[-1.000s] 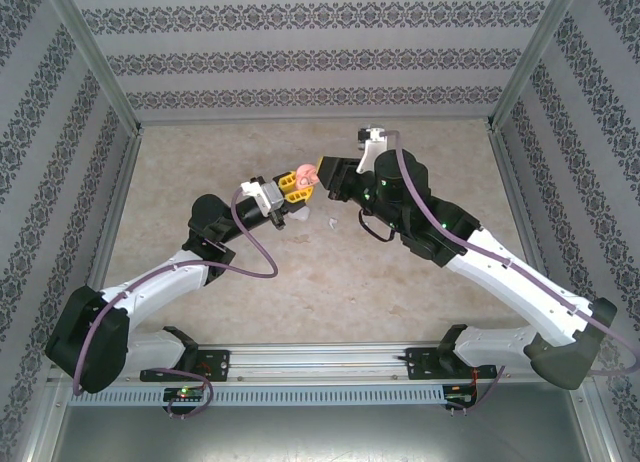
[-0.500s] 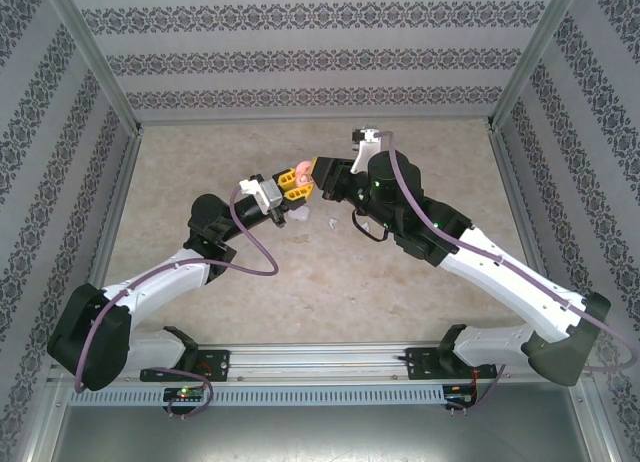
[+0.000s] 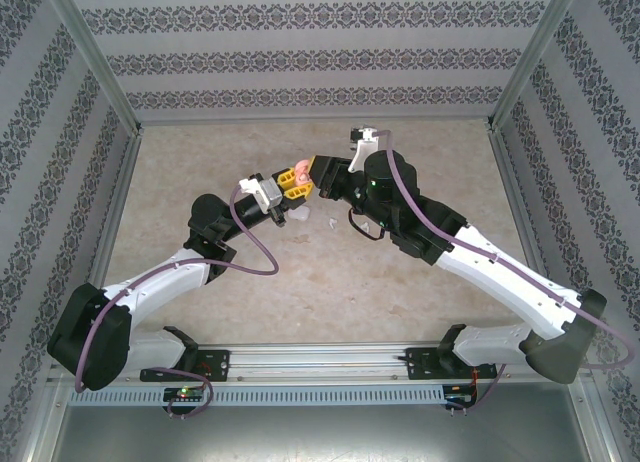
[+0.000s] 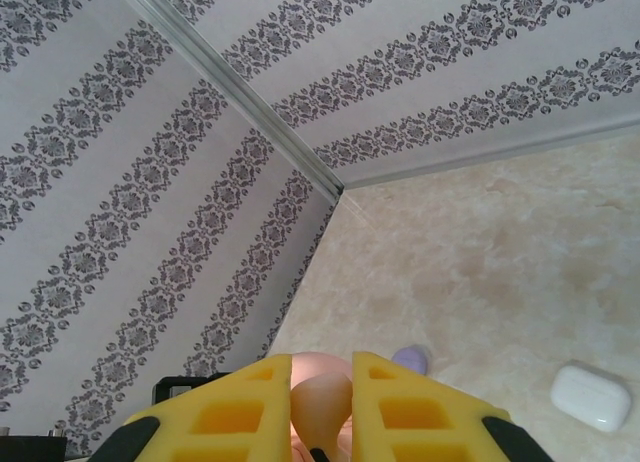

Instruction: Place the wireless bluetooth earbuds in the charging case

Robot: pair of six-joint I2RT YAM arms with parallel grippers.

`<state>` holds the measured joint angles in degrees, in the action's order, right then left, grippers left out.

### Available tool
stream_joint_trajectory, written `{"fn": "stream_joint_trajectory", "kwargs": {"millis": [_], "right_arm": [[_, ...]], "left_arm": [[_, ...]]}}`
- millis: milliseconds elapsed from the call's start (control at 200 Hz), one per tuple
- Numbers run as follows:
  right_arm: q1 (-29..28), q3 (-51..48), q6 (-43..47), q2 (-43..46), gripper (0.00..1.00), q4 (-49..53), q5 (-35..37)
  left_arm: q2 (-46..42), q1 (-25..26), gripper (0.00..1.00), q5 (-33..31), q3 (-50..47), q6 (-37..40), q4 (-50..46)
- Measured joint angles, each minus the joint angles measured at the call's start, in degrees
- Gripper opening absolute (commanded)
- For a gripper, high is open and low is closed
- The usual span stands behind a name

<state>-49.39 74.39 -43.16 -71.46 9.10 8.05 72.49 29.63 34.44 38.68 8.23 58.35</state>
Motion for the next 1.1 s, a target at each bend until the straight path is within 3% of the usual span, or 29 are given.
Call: {"fn": "stream_joint_trajectory", "kwargs": {"millis": [575, 1099], "right_arm": [[-0.66, -6.47, -0.17, 0.22, 0.15, -8.66, 3.74], [-3.28, -7.04, 3.74, 0.33, 0.15, -8.74, 6.62]], "left_arm": [[1.42, 0.0, 0.0, -1.18, 0.0, -3.61, -0.09], [2.12, 0.0, 0.0, -1.42, 0.85, -4.17, -0.04]]}}
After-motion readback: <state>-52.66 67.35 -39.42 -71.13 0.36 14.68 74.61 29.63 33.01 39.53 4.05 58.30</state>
